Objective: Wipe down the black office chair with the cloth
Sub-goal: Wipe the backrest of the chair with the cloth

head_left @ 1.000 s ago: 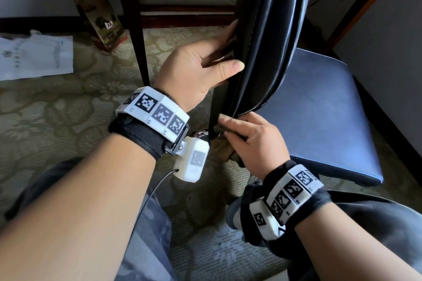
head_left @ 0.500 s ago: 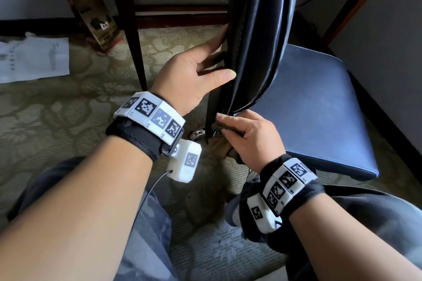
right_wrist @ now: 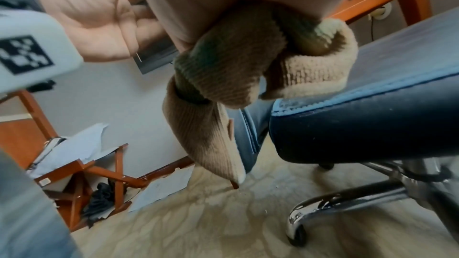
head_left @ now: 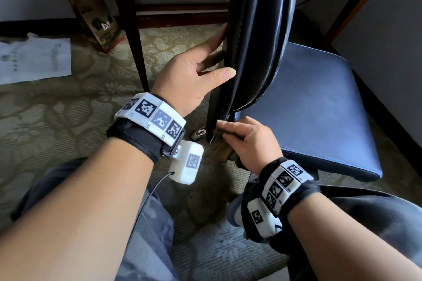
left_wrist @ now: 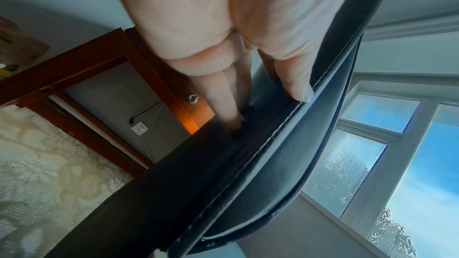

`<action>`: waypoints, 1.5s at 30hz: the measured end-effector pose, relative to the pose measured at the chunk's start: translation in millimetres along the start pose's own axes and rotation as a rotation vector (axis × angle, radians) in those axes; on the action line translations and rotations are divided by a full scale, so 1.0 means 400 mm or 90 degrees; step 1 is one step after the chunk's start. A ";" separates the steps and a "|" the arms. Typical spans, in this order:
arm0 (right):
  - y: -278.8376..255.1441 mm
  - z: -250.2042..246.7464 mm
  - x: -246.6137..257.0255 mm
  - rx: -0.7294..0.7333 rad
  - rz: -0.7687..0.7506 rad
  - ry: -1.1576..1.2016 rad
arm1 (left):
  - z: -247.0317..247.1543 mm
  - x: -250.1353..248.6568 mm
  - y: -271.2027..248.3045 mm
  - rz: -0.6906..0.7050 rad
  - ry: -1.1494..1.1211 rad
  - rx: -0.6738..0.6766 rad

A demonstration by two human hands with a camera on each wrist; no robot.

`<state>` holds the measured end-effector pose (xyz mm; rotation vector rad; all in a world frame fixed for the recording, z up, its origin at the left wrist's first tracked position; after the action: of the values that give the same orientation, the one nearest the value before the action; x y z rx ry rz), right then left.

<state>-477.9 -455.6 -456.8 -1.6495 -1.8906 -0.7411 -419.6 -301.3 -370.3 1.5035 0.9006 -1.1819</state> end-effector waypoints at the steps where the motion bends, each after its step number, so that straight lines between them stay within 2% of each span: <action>1: -0.003 0.000 0.002 0.007 0.000 -0.004 | 0.000 0.001 0.000 -0.001 -0.002 0.001; 6: -0.019 -0.074 0.117 -0.057 -0.122 0.083 | -0.003 0.001 0.005 0.004 -0.001 0.011; 12: 0.007 -0.094 0.133 -0.133 -0.154 -0.009 | -0.003 0.002 0.005 -0.005 0.000 0.017; 17: 0.016 -0.034 0.071 -0.077 -0.092 -0.046 | -0.008 0.012 0.005 -0.008 0.011 0.015; 21: 0.030 0.029 0.011 0.070 -0.021 -0.084 | -0.011 0.021 0.007 -0.007 0.003 0.006; 23: 0.020 0.027 0.020 0.101 -0.029 -0.067 | -0.008 0.027 0.008 -0.008 -0.012 0.014; 25: 0.010 -0.009 0.043 0.061 -0.034 -0.016 | -0.003 0.035 0.010 -0.014 -0.030 0.027; 28: 0.009 -0.064 0.054 -0.019 0.020 0.065 | 0.000 0.043 0.013 -0.023 -0.034 0.039; 33: 0.033 -0.083 0.047 -0.107 0.074 0.073 | 0.000 0.050 0.014 -0.036 -0.043 0.041; 39: 0.043 -0.033 0.012 -0.124 0.143 0.074 | 0.001 0.052 0.014 -0.036 -0.051 0.046; 45: 0.021 0.043 -0.053 -0.056 0.236 0.077 | 0.001 0.056 0.015 -0.035 -0.035 0.050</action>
<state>-467.3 -457.7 -483.3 -1.8926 -1.4302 -0.7563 -408.4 -303.5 -390.5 1.5094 0.8714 -1.3053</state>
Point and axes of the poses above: each hand's wrist, its own y-axis towards the middle knuckle, its own z-axis out of the palm, x = y × z, the point moved 10 cm from there along y, towards the middle knuckle, and after that the axes turned 4 degrees about z, right-handed, at the moved point
